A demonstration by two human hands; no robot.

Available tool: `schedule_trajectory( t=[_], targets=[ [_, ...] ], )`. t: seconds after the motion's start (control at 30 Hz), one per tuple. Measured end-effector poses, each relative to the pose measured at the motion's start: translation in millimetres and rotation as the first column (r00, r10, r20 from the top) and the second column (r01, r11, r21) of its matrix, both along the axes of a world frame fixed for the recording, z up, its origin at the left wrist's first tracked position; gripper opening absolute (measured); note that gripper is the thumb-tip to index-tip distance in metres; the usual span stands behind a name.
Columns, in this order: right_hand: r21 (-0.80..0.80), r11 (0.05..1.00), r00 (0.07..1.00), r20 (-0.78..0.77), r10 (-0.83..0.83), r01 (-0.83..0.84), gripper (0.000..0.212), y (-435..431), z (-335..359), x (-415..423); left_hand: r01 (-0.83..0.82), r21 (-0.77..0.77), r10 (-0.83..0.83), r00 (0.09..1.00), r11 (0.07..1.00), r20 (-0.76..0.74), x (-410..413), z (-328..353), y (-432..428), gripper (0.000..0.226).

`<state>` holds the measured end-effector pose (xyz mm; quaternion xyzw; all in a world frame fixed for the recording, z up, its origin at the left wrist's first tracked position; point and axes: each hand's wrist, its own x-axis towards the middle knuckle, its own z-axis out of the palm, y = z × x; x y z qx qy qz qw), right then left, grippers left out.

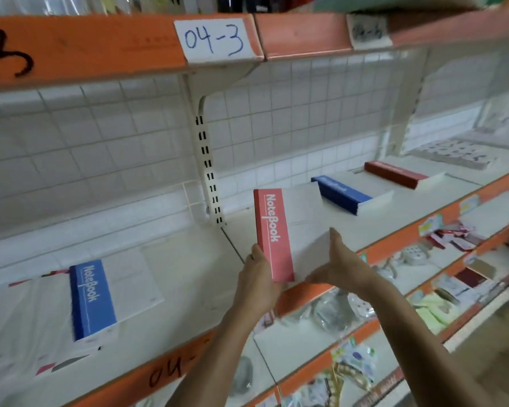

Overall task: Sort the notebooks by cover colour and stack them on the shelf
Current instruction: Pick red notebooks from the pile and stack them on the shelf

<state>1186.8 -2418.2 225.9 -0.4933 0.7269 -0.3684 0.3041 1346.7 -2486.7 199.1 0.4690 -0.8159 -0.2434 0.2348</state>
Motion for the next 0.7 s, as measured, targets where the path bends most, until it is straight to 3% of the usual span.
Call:
schedule_trajectory(
  t=[0.1, 0.2, 0.37, 0.5, 0.7],
  targets=[
    [-0.084, 0.995, 0.995, -0.095, 0.041, -0.049, 0.108, 10, -1, -38, 0.028, -0.034, -0.029, 0.999, 0.999, -0.028, -39, 1, 11, 0.075],
    [-0.156, 0.988, 0.982, -0.183, -0.040, 0.011, 0.100, 24, -2, -87, 0.042, -0.037, -0.045, 0.996, 0.998, -0.082, -89, 4, 23, 0.070],
    [-0.107, 0.989, 0.943, -0.306, -0.133, 0.105, 0.081, 52, 0, -185, 0.069, 0.011, -0.068, 0.995, 0.998, -0.074, -194, 4, 40, 0.073],
    [-0.092, 0.986, 0.917, -0.365, -0.161, 0.136, 0.084, 72, -2, -264, 0.094, 0.000, -0.094, 0.995, 0.996, -0.011, -272, 0, 48, 0.055],
    [-0.060, 0.979, 0.909, -0.366, -0.202, 0.193, 0.080, 77, 2, -352, 0.095, 0.034, -0.095, 0.995, 0.995, 0.020, -357, -2, 50, 0.055]
  ],
)
